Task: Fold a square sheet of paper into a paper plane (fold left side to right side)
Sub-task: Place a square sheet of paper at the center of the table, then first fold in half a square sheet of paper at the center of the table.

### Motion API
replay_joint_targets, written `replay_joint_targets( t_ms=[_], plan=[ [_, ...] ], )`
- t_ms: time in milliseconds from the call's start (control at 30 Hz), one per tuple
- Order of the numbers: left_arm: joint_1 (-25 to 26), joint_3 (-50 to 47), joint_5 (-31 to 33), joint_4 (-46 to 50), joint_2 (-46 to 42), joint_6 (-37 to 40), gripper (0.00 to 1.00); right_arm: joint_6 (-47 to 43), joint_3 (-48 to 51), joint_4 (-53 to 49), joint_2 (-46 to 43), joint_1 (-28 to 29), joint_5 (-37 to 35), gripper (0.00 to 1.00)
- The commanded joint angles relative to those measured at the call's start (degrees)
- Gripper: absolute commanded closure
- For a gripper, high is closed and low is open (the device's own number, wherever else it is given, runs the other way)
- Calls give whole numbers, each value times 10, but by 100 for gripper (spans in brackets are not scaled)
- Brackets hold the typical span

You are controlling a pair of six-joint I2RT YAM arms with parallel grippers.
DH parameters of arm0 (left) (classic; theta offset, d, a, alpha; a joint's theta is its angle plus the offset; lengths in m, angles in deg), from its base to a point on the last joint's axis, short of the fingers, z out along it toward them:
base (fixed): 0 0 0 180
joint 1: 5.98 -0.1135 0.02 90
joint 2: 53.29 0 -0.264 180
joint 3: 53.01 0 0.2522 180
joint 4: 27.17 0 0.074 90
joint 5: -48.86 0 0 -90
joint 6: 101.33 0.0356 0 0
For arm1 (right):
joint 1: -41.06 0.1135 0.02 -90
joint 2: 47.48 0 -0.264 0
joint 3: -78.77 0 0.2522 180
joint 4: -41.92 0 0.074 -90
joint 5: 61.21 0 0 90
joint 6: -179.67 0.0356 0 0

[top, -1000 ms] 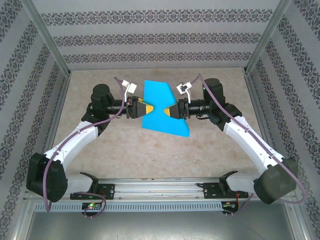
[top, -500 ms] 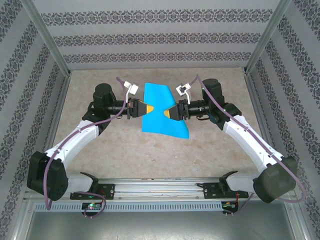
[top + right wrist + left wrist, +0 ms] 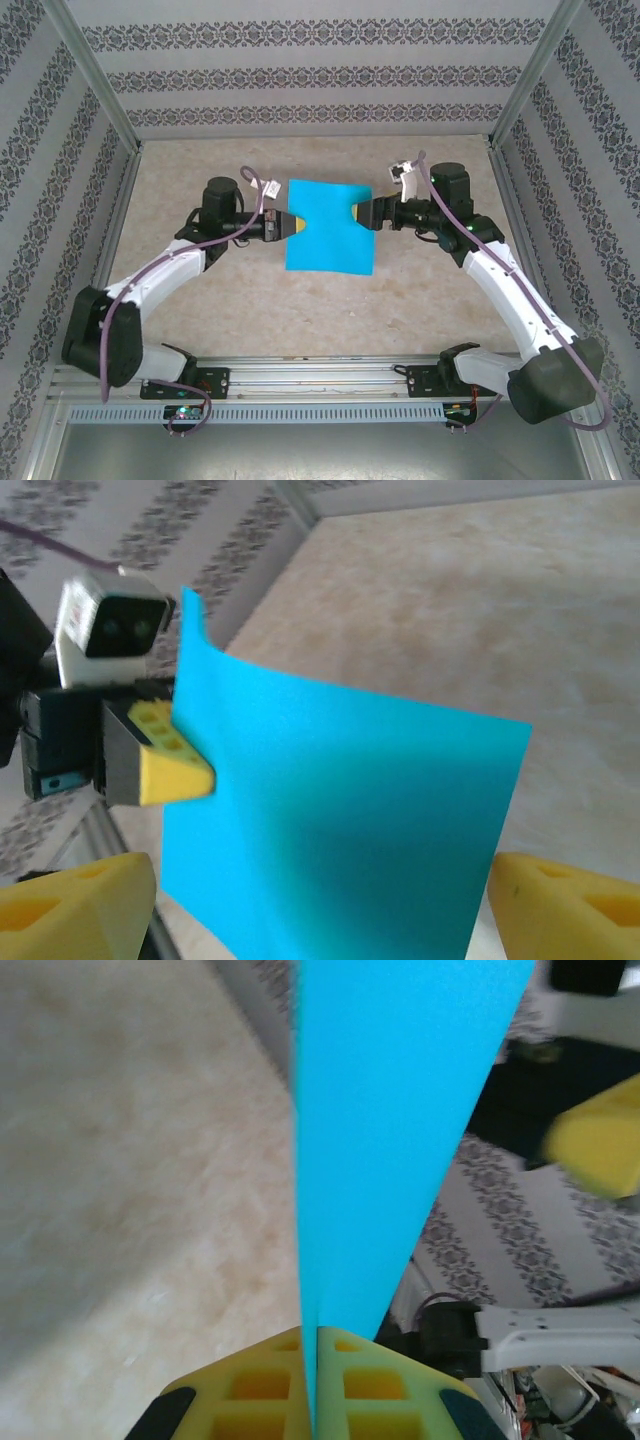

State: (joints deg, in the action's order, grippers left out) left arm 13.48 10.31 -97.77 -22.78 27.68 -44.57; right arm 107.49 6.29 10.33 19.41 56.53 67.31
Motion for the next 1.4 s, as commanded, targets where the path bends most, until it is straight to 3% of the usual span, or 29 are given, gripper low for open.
replay_joint_targets(
  t_ms=[0,233,733,1133,1367],
  plan=[
    [4,-22,37,39,61,1,100,26,24,-3,4,-5,-60,14],
    [5,10,105,139,186,54,100,62,54,5,46,1,-78,31],
    [5,19,129,160,205,34,99,147,102,40,238,65,-105,96],
    [5,18,123,160,190,15,89,139,96,25,318,84,-130,100],
    [5,25,96,150,173,-13,67,129,91,6,335,91,-150,100]
  ],
)
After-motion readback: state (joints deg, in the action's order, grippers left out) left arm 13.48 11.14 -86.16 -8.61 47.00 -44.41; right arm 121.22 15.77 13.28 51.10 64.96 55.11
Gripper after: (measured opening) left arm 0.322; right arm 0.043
